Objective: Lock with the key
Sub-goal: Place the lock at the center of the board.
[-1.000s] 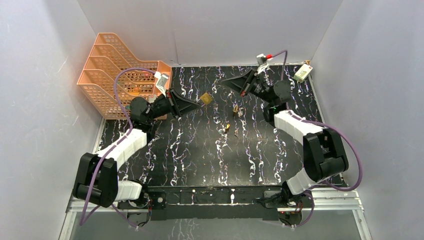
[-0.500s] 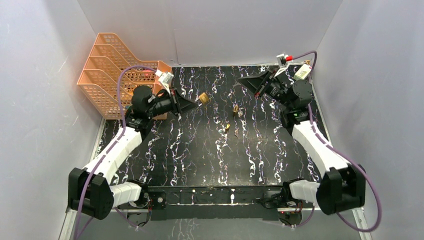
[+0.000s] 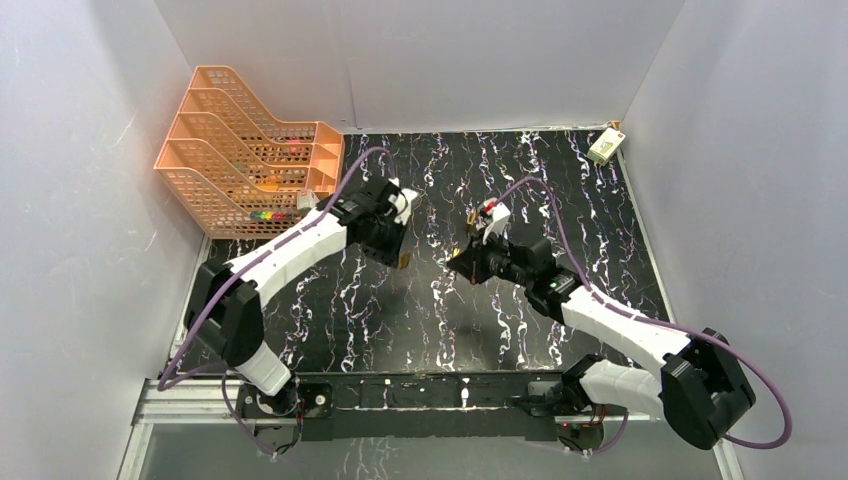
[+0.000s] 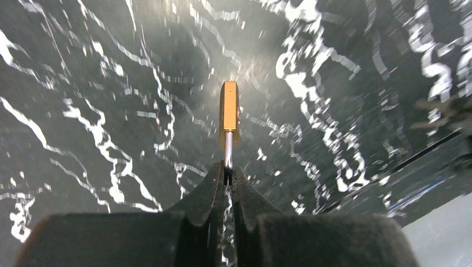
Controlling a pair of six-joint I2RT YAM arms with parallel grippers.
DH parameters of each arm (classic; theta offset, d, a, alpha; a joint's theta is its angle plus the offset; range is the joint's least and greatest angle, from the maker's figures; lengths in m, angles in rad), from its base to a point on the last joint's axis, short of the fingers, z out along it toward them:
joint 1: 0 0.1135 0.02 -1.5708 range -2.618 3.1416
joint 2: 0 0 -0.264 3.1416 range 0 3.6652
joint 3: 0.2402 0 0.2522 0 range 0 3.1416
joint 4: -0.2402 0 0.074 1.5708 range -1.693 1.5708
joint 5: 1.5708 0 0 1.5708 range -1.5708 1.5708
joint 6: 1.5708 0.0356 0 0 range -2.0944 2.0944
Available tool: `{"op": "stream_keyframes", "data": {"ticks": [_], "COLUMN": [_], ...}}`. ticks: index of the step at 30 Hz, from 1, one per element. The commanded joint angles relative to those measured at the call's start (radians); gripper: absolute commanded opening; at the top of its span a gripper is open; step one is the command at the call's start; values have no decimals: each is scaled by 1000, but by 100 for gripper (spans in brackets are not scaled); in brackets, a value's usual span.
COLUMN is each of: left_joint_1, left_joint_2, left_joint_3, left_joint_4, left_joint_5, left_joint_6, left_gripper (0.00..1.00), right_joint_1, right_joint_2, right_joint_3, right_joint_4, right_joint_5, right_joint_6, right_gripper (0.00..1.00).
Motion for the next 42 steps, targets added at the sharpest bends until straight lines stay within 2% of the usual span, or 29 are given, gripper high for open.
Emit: {"op": "stream_keyframes", "data": {"ticks": [1, 8, 13, 16, 26, 42], "left_joint_1": [-49, -127, -147, -162, -184, -194], "left_joint_2": [24, 114, 161, 202, 313, 448], "left_joint_3": [93, 162, 172, 188, 260, 364], "left_joint_4": [-238, -341, -329, -323, -292, -380], "left_joint_5": [-126, -109, -60, -78, -34, -47], "left_joint_6": [46, 59, 66, 64, 71, 104], "left_gripper": [0, 0, 0, 0, 0, 0], "right_joint_1": [6, 9, 18, 20, 37, 85], "right_joint_2": [-13, 82, 145, 173, 225, 390], "right_joint_3": [-55, -126, -147, -148, -157, -170], "right_joint_4": [72, 151, 208, 213, 238, 384], "right_joint_5": [92, 119, 145, 165, 163, 91], "right_joint_6": [38, 78, 103, 100, 130, 199], "right_gripper": [0, 0, 0, 0, 0, 0]}}
